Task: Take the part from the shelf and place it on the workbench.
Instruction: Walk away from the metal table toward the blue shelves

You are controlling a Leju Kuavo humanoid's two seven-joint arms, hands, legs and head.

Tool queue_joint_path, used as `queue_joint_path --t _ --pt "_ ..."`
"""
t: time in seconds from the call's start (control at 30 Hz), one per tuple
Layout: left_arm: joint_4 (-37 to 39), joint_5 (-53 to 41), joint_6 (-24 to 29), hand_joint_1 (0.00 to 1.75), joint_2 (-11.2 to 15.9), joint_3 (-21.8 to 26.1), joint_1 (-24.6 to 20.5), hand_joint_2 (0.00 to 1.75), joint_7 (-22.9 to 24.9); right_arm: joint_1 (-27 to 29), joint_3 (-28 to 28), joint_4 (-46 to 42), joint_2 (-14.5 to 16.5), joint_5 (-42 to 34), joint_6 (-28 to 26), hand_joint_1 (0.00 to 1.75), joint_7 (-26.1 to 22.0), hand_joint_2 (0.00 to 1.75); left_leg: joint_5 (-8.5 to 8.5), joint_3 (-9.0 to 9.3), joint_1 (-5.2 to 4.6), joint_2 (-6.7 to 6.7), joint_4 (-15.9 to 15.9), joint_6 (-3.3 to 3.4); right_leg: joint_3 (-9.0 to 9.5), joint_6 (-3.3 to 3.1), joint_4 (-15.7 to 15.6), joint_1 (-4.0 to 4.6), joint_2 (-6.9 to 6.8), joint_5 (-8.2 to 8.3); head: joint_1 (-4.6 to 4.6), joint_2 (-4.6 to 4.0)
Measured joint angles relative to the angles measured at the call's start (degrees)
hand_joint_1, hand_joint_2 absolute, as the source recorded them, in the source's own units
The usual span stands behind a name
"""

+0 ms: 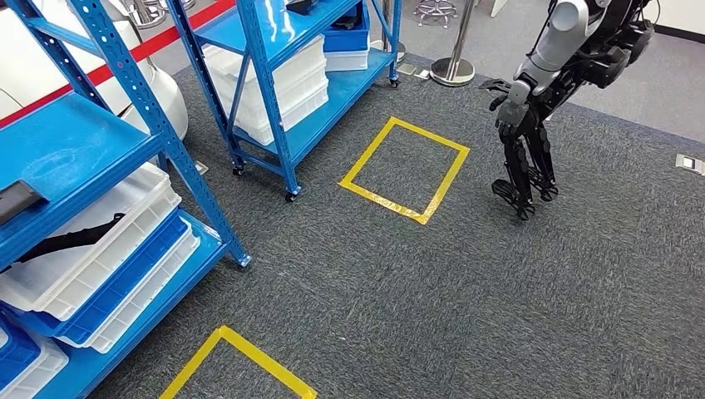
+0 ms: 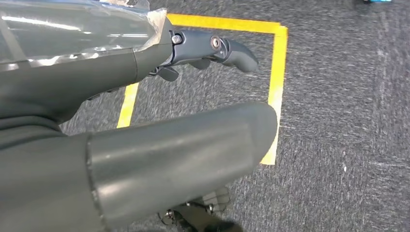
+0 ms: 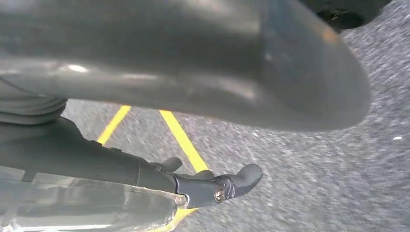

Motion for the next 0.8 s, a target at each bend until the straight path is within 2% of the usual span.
queue_joint_path --t 0.03,0.07,0.1,0.13,0.17,0.23,0.27,0.3,0.33,0.4,0.47,0.53,0.8 --pt "0.0 0.3 0.0 0.00 0.0 0.1 0.1 0.00 -0.3 0.1 0.2 0.0 0.1 0.3 0.0 0.00 0.2 0.00 -1.97 -2.01 0.00 1.71 3.9 -0.24 0.00 -0.28 0.0 0.19 -0.73 -0.10 -0.33 0.00" --pt "0.0 0.6 0.0 0.00 0.0 0.3 0.2 0.00 -0.5 0.2 0.3 0.0 0.1 0.5 0.0 0.00 0.5 0.00 -3.61 -4.13 0.10 2.64 7.9 -0.43 -0.02 -0.45 0.0 0.39 -1.55 -0.22 -0.57 0.00" --pt "0.0 0.8 -0.1 0.00 0.0 0.5 0.4 0.00 -0.7 0.3 0.5 0.0 0.2 0.7 -0.1 0.00 0.8 0.00 -4.36 -5.67 0.19 3.07 10.7 -0.53 -0.02 -0.57 0.0 0.55 -2.35 -0.33 -0.61 0.01" --pt "0.0 1.0 -0.1 0.00 0.1 0.7 0.6 0.00 -0.8 0.3 0.6 0.0 0.3 0.8 -0.3 0.00 0.9 0.00 -3.97 -6.16 0.24 3.27 11.3 -0.54 0.02 -0.66 0.0 0.66 -3.08 -0.43 -0.63 0.01" --pt "0.0 1.1 -0.1 0.00 0.1 0.9 0.9 0.00 -0.8 0.2 0.7 0.0 0.5 0.9 -0.5 0.00 0.9 0.00 -2.44 -5.29 0.25 3.55 9.4 -0.45 0.13 -0.70 0.0 0.73 -3.76 -0.57 -0.66 0.00" --pt "0.0 1.1 -0.1 0.00 0.3 1.1 1.2 0.00 -0.8 0.0 1.0 0.0 0.8 1.0 -0.8 0.00 0.9 0.00 1.38 -1.16 0.01 5.46 1.4 0.06 0.52 -0.61 0.0 0.92 -5.00 -0.88 -0.81 -0.01" --pt "0.0 1.1 -0.1 0.00 0.3 1.2 1.1 0.00 -0.8 -0.1 1.1 0.0 1.0 1.0 -0.8 0.00 0.9 0.00 2.60 0.68 -0.20 6.50 -2.1 0.38 0.70 -0.41 0.0 1.11 -5.56 -1.08 -0.81 -0.01" --pt "0.0 1.1 -0.1 0.00 0.3 1.3 1.1 0.00 -0.7 -0.2 1.2 0.0 1.1 1.0 -0.8 0.00 0.9 0.00 3.04 1.68 -0.43 7.23 -4.0 0.67 0.86 -0.17 0.0 1.25 -6.06 -1.25 -0.78 0.00" --pt "0.0 1.1 0.0 0.00 0.4 1.3 1.0 0.00 -0.7 -0.3 1.3 0.0 1.1 1.0 -0.9 0.00 0.9 0.00 2.95 1.92 -0.66 7.34 -4.7 0.93 1.02 0.11 -0.1 1.33 -6.58 -1.39 -0.70 0.00" --pt "0.0 1.1 0.2 0.00 0.4 1.3 1.1 0.00 -0.5 -0.6 1.5 0.0 1.3 1.0 -1.0 0.00 0.8 0.00 3.20 2.01 -0.61 5.92 -5.1 1.50 1.35 0.69 -0.2 1.45 -7.52 -1.64 -0.61 0.01" --pt "0.0 1.0 0.4 0.00 0.4 1.3 1.2 0.00 -0.4 -0.9 1.7 0.0 1.4 1.1 -1.0 0.00 0.8 0.00 3.74 2.59 -0.30 4.69 -6.2 2.01 1.33 1.00 0.7 1.46 -6.14 -2.45 -0.53 -0.01" --pt "0.0 1.0 0.4 0.00 0.3 1.3 1.2 0.00 -0.4 -1.0 1.8 0.0 1.4 1.1 -1.0 0.00 0.8 0.00 4.01 2.96 -0.19 4.30 -6.7 2.18 1.12 1.02 1.8 1.34 -4.32 -3.13 -0.41 -0.03" --pt "0.0 1.0 0.4 0.00 0.3 1.3 1.2 0.00 -0.4 -1.0 1.8 0.0 1.4 1.1 -1.0 0.00 0.8 0.00 4.01 2.96 -0.19 4.30 -6.7 2.18 1.12 1.02 1.8 1.34 -4.32 -3.13 -0.41 -0.03"
